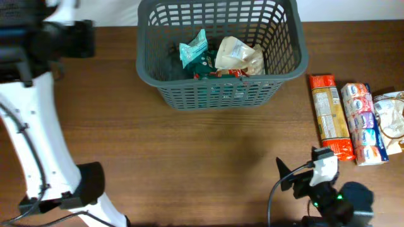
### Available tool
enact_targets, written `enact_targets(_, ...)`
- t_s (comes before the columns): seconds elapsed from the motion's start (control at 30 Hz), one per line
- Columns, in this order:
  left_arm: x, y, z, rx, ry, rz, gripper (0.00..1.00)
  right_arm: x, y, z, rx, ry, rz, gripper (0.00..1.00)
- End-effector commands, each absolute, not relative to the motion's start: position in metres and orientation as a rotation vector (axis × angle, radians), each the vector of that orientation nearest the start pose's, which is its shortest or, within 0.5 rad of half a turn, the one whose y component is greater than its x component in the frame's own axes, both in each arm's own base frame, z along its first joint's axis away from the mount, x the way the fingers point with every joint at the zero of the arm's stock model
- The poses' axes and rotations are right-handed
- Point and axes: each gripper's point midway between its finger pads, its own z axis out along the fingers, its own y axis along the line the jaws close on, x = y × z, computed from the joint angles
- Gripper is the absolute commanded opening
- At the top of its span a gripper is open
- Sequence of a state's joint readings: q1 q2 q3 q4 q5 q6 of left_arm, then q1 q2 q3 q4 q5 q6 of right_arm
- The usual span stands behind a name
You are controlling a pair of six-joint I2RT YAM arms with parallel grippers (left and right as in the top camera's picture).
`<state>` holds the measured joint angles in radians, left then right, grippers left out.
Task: Pack container
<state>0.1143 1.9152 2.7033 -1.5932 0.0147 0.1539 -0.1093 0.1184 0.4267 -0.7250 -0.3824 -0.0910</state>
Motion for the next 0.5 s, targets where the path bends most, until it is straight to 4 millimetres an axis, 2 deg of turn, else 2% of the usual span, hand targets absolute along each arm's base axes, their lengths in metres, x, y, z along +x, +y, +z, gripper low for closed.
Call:
enact_targets(0.0, 0.394, 0.079, 0.405, -0.088, 2.351, -0.062, 0.99, 0.191, 0.034, 0.249, -0.185, 1.959, 0.190, 0.99)
enact_targets(0.07, 0.392, 0.098, 0.400, -0.155, 2.361, -0.054, 0.99, 0.190, 0.026, 0.275, -0.206, 2.014, 0.121, 0.99)
enact_targets(0.13, 0.389, 0.113, 0.393, -0.204, 2.377, -0.042, 0.99, 0.190, 0.012, 0.313, -0.204, 2.077, 0.015, 0.99)
enact_targets(0.17, 0.389, 0.116, 0.390, -0.214, 2.385, -0.041, 0.99, 0.193, 0.011, 0.352, -0.204, 2.071, 0.010, 0.99)
enact_targets(0.2, 0.388, 0.116, 0.389, -0.215, 2.387, -0.042, 0.99, 0.193, 0.015, 0.365, -0.219, 2.058, 0.033, 0.99)
enact_targets(0.23, 0.386, 0.115, 0.387, -0.218, 2.402, -0.047, 0.99, 0.191, 0.028, 0.394, -0.265, 2.026, 0.105, 0.99)
enact_targets(0.27, 0.385, 0.114, 0.386, -0.220, 2.407, -0.050, 0.99, 0.191, 0.031, 0.405, -0.274, 2.015, 0.118, 0.99)
enact_targets(0.4, 0.382, 0.113, 0.383, -0.224, 2.424, -0.057, 0.99, 0.185, 0.041, 0.471, -0.324, 1.849, 0.132, 0.99)
enact_targets(0.47, 0.382, 0.113, 0.383, -0.224, 2.424, -0.057, 0.99, 0.185, 0.033, 0.478, -0.276, 1.841, 0.094, 0.99)
